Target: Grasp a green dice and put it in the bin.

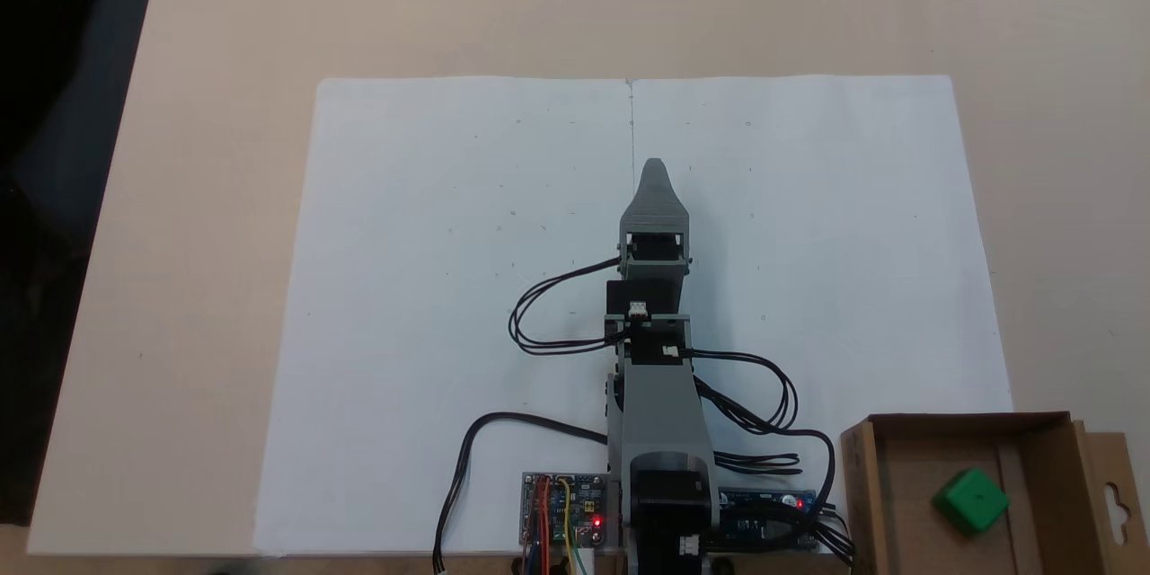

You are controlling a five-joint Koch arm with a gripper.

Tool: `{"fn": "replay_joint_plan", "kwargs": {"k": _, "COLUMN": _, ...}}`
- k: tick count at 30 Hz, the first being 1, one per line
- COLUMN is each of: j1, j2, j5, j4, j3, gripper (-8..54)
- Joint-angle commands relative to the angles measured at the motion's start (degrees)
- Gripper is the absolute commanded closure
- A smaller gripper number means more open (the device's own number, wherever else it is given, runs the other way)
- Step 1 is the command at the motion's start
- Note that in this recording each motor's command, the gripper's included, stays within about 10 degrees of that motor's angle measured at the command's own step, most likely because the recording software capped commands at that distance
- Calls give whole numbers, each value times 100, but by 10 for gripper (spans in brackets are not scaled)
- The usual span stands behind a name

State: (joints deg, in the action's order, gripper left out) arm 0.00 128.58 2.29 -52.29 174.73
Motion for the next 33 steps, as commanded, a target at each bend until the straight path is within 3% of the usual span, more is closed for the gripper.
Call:
{"fn": "replay_joint_plan", "kwargs": {"k": 1, "j1": -26, "j2": 624, "j5": -457, "j4": -974, "j3": 396, "gripper": 18}}
{"fn": "replay_joint_plan", "kwargs": {"k": 11, "j1": -290, "j2": 606, "j5": -492, "j4": -1969, "j3": 457, "gripper": -1}}
{"fn": "replay_joint_plan", "kwargs": {"k": 33, "j1": 114, "j2": 606, "j5": -475, "j4": -1854, "j3": 466, "gripper": 1}}
